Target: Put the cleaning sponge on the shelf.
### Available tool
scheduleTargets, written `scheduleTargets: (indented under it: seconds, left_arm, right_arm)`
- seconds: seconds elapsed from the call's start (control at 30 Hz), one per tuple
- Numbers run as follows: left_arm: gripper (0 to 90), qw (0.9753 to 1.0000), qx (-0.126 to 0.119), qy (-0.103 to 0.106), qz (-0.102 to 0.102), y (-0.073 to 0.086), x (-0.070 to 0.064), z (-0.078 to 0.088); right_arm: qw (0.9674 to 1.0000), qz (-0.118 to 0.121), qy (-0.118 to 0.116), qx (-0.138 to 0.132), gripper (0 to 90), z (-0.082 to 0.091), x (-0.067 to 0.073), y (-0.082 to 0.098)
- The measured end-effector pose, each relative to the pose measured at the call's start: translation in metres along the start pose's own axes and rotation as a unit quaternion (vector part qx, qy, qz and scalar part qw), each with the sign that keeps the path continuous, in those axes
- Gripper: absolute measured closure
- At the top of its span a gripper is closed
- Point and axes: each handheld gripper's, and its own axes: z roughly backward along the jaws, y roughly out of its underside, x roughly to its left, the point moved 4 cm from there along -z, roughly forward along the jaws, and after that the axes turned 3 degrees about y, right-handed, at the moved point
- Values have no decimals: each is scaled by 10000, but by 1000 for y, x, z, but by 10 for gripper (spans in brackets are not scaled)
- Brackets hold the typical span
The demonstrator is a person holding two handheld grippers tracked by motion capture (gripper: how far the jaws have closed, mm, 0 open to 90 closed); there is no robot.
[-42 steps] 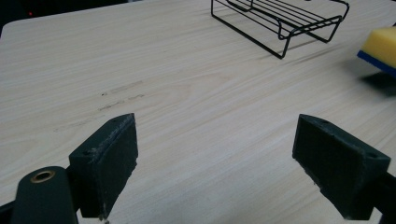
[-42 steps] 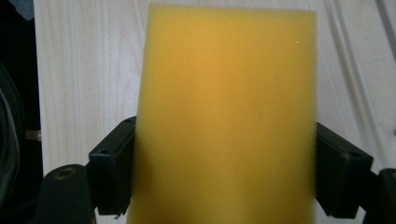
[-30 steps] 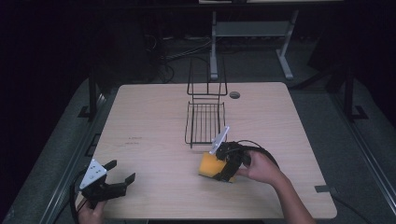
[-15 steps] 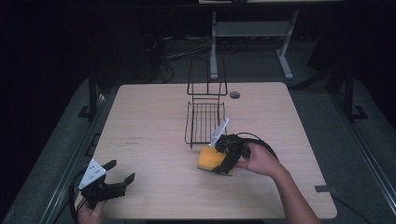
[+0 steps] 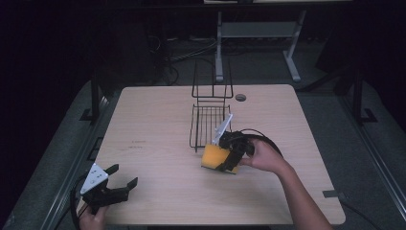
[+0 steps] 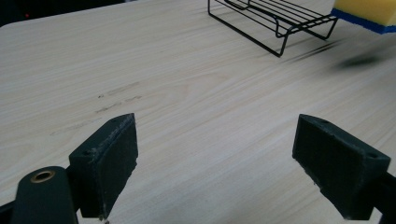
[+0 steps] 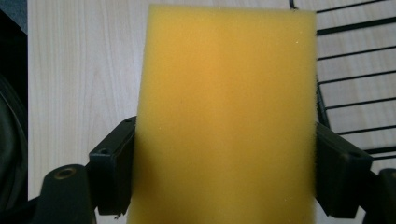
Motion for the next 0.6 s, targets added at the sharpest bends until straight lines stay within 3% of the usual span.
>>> scheduleTargets:
  seconds: [0.6]
  left_arm:
    - [134,10000,-36,-25,44,0,2,1]
  right_arm:
    - [10000,22,-52,-70,210,1,-20,-18]
